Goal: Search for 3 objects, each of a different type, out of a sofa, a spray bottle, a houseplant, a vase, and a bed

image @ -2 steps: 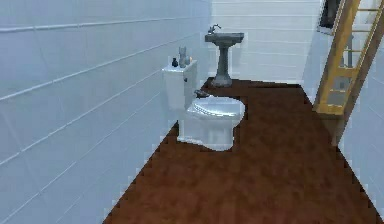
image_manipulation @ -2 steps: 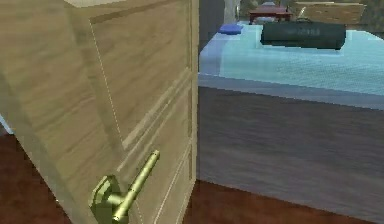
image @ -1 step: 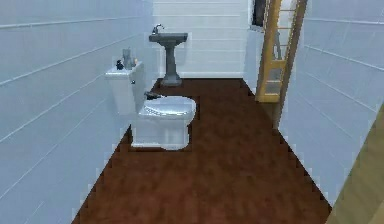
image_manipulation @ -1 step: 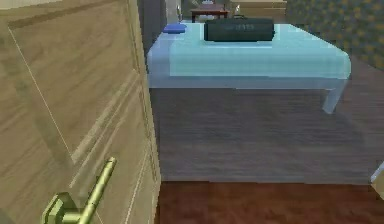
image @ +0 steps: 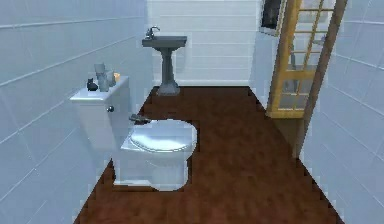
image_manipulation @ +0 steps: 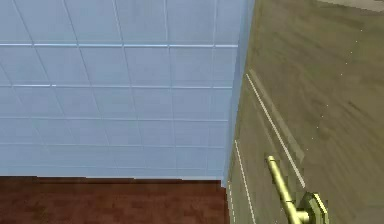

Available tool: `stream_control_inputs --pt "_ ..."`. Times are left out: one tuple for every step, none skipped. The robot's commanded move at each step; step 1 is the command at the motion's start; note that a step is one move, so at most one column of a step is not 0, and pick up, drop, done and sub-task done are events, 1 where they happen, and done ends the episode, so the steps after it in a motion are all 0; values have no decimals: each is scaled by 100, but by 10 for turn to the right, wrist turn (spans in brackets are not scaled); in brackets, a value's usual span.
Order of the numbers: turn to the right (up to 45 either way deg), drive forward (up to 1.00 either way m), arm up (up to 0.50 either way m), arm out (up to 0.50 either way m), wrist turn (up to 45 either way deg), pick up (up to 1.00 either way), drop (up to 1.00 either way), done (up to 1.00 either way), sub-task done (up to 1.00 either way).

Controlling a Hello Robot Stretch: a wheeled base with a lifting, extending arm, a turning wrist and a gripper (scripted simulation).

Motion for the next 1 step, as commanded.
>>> stream_control_inputs --pt "-60 0 0 0 0 0 0 0 0"
